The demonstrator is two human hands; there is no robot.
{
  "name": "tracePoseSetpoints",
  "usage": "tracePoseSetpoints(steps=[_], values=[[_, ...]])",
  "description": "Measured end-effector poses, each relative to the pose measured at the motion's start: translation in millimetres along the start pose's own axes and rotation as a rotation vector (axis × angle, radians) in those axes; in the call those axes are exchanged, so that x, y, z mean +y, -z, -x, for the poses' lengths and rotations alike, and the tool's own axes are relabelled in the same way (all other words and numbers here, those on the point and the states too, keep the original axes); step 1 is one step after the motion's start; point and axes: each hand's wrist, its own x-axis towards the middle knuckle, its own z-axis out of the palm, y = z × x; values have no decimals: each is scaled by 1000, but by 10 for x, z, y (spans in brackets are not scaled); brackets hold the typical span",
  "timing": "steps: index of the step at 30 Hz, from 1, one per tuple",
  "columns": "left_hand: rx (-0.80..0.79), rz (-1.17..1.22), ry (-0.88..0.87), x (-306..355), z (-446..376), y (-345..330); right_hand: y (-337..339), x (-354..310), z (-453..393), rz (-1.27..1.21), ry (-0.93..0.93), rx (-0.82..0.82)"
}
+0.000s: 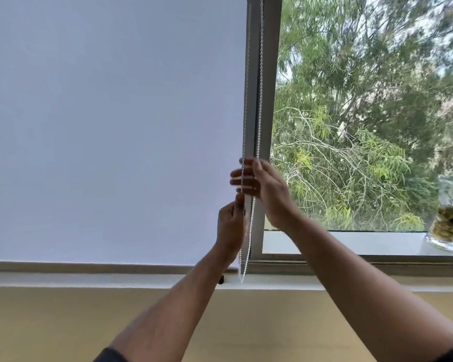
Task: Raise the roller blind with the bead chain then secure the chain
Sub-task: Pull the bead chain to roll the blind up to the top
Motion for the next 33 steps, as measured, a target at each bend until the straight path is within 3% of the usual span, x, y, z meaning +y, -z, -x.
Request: tracePoseSetpoints(steps=[4,15,21,27,33], values=[[10,-27,14,17,-12,20,-275,-274,-291,24,110,12],[27,-234,-173,89,-113,256,-443,-143,-183,125,347,84],[44,-43,-264,830,-531,201,-416,-78,-103,164,372,93],[-97,89,-234,1597,-698,21,-321,258,90,324,319,144],[-154,71,-145,1617,-607,-124,-209,520,235,338,264,112]])
